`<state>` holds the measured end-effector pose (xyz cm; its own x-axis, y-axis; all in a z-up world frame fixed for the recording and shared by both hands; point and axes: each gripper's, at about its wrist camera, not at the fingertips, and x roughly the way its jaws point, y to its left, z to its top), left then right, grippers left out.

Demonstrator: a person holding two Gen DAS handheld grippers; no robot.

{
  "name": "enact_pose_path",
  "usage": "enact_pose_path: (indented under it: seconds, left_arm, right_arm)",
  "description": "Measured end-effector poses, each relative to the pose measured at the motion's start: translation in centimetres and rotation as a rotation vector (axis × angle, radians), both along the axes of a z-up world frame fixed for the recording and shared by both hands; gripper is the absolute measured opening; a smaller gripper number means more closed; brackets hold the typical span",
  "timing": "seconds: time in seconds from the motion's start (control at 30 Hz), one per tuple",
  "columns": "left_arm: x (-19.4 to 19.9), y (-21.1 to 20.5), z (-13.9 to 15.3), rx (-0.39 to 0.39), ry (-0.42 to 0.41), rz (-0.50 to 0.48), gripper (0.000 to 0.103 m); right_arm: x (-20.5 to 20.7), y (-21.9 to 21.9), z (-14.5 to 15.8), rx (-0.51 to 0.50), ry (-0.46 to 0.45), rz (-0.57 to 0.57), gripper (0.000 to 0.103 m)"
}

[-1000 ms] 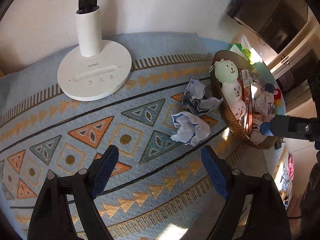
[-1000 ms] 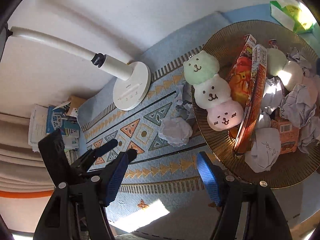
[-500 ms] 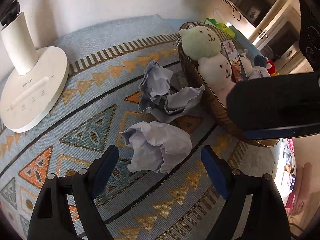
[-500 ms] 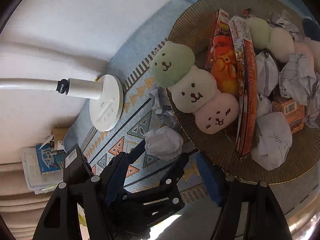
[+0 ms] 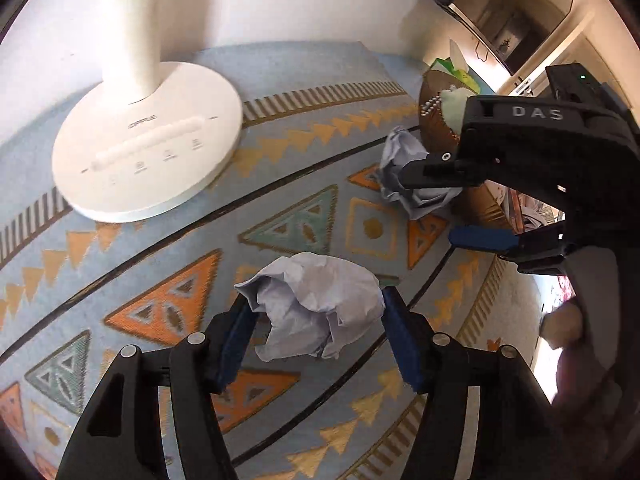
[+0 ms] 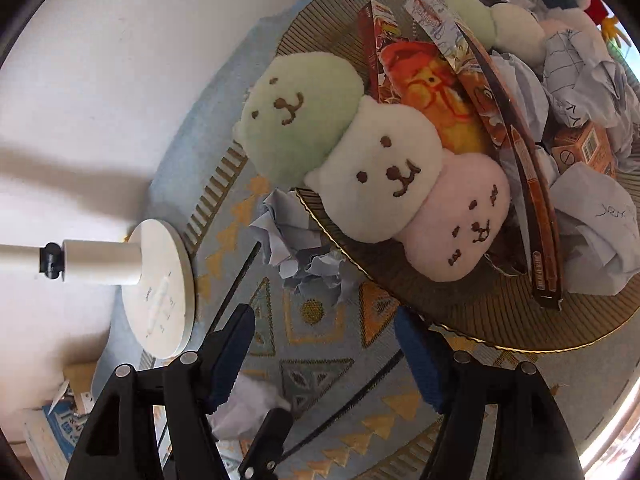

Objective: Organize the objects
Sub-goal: 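Grasp crumpled blue paper with left tool while right tool grasps another crumpled paper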

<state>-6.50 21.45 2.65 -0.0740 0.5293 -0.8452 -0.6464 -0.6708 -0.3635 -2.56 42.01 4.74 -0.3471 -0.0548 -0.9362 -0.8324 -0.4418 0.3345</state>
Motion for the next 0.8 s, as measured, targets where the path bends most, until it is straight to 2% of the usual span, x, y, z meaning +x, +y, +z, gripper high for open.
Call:
enact_pose_path:
  seconds: [0.07,0.27,0.47,0.5,0.57,0.67,0.8]
  left_arm:
    - [-0.3,-1.6,-0.1,-0.012,-0.003,0.021,0.06]
    - [-1.0,-4.9,-0.5,-0.019,-0.032,0.061,0.06]
    - [-1.0,-4.9,0.1,-0.057,-0.004,0.084,0.06]
    - [-0.9,-4.9,0.1,-0.058,-0.007,0.088,0.06]
    - [-0.8,-5.1,0.2,-0.056,-0.013,0.103,0.06]
    - [-0.7,-5.1,0.2,-0.062,-0.012,0.125,0.06]
    - [-0.4,-5.8,0.2,-0.086,0.001,0.133,0.06]
  right_arm:
    - [-0.6,-0.3,-0.8,0.03,0.001,-0.051,0.071]
    - [-2.0,-0.2,-1.2,0.222,-0.029,-0.189,0.071]
    - [-3.5,0.4,-2.3,0.239,-0.046,-0.189,0.073]
    - [-3.5,0.3,-2.3,0.245,-0.046,-0.178,0.073]
    - [-3.5,0.1,-2.3,0.261,-0.039,-0.137,0.064]
    - [-3.2,-0.3,-2.2,0.247,0.001,-0.031,0.061]
    - [-2.7,-2.5,-1.9,0.199,0.063,0.253,0.061]
